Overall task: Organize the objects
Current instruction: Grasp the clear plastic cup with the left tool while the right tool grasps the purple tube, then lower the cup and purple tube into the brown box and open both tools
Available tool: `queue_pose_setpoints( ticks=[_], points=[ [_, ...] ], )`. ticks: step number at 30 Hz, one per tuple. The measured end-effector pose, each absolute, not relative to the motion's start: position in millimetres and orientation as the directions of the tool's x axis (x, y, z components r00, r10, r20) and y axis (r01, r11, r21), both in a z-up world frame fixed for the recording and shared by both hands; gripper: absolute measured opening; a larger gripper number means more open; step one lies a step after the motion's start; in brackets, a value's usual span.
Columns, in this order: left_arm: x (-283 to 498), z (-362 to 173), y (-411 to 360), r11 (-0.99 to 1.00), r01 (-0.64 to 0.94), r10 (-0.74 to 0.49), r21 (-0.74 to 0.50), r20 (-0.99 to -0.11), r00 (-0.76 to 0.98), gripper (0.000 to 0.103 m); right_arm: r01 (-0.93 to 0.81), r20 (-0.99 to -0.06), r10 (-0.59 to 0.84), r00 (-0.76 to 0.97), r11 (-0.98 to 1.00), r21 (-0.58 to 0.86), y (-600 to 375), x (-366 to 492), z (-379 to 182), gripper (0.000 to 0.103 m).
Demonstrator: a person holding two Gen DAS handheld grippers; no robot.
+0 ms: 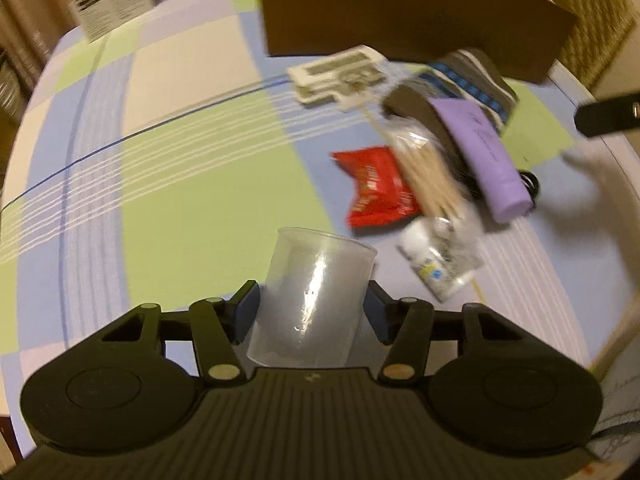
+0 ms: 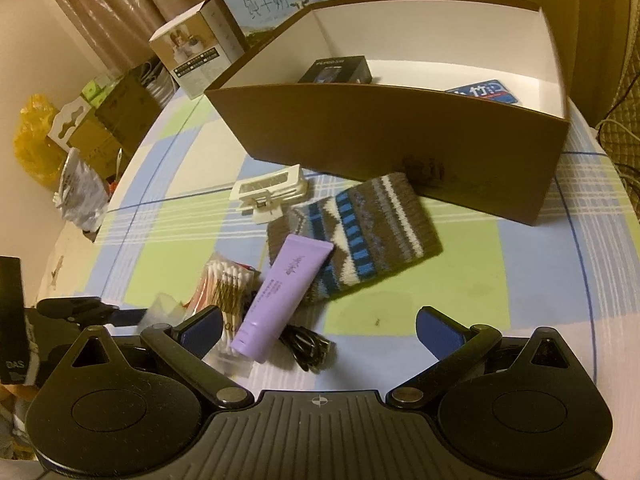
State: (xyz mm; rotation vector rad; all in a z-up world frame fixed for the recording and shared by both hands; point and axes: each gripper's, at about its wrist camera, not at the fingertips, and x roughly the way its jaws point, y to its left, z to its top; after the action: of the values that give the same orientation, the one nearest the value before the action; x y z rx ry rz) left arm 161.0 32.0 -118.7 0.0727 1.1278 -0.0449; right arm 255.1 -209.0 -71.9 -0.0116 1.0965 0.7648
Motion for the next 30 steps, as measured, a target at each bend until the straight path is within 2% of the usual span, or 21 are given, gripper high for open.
queue_pose_setpoints(
  ticks=[1,3,4,9,13,17,21,30],
  points=[
    [161,-116,36,0.998,0.057,0.007,0.035,-0.901,0.433,0.052,-0.564,-0.802,0.552,0.229,0.746,0.353,-206,256,-74,0.096],
    [161,-111,45,0.999,0.025,0.018,0.032,-0.894,0.448,0.052,-0.565,-0.802,0.559,0.212,0.739,0.366,-198,258,-79,0.081],
    [160,-107,49,0.999,0.012,0.021,0.030,-0.891,0.454,0.052,-0.560,-0.803,0.562,0.201,0.738,0.376,-195,260,-82,0.079],
    [164,-95,62,0.999,-0.028,0.037,0.026,-0.876,0.480,0.052,-0.525,-0.810,0.568,0.146,0.738,0.423,-179,267,-100,0.054],
    [165,-90,67,0.999,-0.042,0.033,0.015,-0.870,0.491,0.052,-0.488,-0.820,0.562,0.106,0.748,0.449,-170,270,-113,0.048],
    [167,-90,67,0.999,-0.042,0.026,0.006,-0.870,0.493,0.052,-0.446,-0.811,0.580,0.081,0.749,0.491,-167,275,-125,0.033],
    [169,-89,66,0.999,-0.039,0.016,-0.003,-0.871,0.492,0.052,-0.438,-0.803,0.590,0.086,0.746,0.501,-168,274,-123,0.027],
    [177,-77,55,0.999,-0.021,-0.015,-0.030,-0.858,0.513,0.052,-0.425,-0.758,0.648,0.079,0.710,0.562,-194,270,-108,0.025]
  ],
)
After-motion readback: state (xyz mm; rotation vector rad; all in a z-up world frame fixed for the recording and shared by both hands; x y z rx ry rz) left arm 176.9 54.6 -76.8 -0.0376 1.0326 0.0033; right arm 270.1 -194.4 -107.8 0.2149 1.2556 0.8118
